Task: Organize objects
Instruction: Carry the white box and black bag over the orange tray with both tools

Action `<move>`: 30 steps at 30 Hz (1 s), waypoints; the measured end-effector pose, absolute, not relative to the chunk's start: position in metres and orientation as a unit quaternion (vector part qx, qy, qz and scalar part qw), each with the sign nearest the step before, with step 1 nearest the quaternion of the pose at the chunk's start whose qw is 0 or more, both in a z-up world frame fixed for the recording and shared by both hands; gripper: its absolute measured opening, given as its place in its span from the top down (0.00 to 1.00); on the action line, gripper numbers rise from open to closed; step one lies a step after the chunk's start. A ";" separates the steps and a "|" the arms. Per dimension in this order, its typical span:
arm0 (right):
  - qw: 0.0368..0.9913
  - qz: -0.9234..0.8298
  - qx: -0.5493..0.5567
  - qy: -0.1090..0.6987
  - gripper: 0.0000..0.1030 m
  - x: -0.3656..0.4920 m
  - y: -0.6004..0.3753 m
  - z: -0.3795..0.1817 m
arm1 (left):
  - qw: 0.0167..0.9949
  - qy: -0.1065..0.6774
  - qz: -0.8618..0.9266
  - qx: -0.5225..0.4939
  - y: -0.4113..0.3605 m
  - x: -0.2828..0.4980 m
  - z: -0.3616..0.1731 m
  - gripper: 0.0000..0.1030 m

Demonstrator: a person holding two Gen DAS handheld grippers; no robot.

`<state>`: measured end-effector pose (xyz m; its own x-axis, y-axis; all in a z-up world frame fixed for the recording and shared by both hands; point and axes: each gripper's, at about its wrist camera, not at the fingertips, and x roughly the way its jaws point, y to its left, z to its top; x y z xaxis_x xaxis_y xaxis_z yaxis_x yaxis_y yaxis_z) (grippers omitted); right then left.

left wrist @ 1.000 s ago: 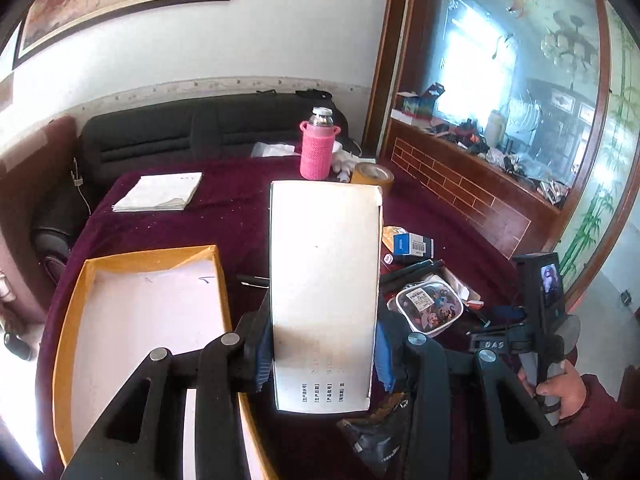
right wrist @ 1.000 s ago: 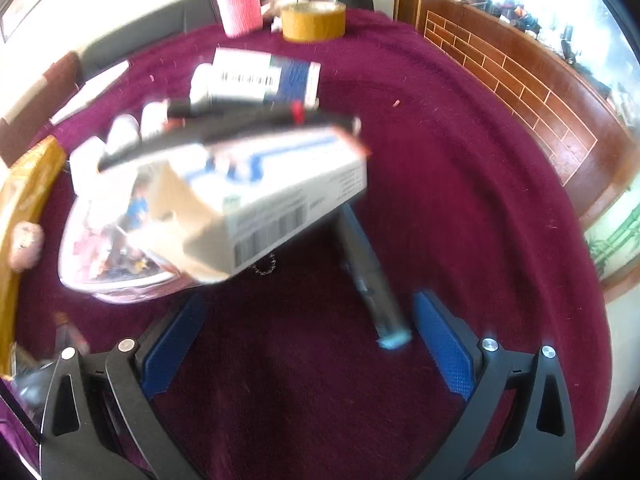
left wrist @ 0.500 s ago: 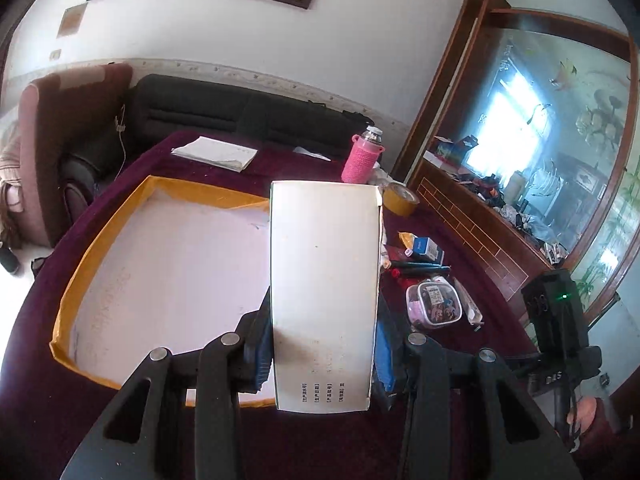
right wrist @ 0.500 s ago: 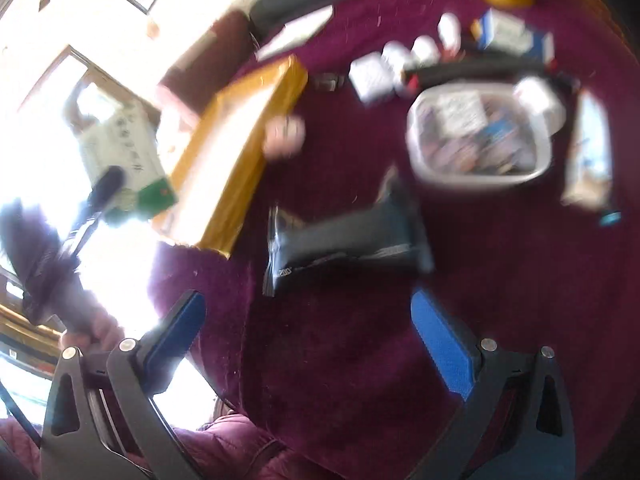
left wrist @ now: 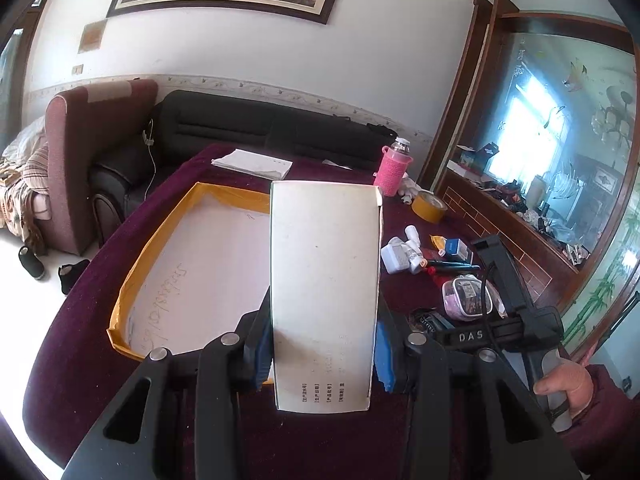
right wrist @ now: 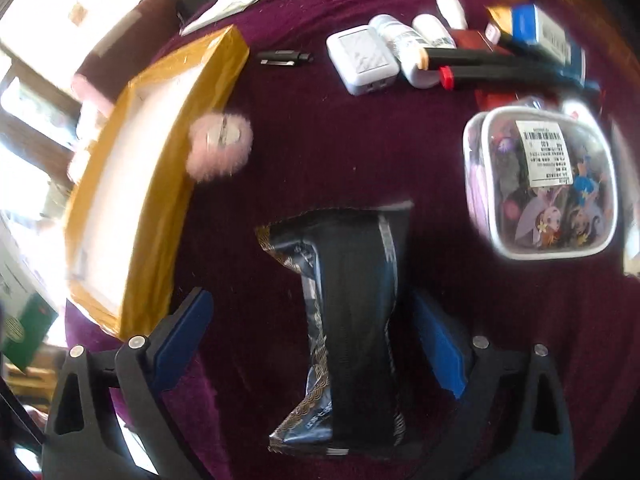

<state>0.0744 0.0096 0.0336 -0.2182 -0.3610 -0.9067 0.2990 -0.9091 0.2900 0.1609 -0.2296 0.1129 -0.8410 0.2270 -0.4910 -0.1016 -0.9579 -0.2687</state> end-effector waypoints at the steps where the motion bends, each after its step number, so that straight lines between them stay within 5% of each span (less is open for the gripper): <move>1: 0.210 -0.784 0.584 -0.007 0.07 0.081 0.008 0.034 | 0.086 -0.118 0.952 -0.270 -0.230 0.161 0.111 0.65; 5: 0.199 -0.807 0.554 0.048 0.20 0.101 0.016 0.033 | 0.089 -0.120 0.948 -0.282 -0.229 0.158 0.103 0.65; 9: 0.184 -0.827 0.522 0.104 0.55 0.111 0.020 0.035 | 0.087 -0.118 0.946 -0.290 -0.224 0.156 0.101 0.65; 30: 0.315 -0.817 0.482 0.044 0.58 0.097 -0.019 0.070 | 0.040 -0.127 0.951 -0.281 -0.236 0.170 0.124 0.65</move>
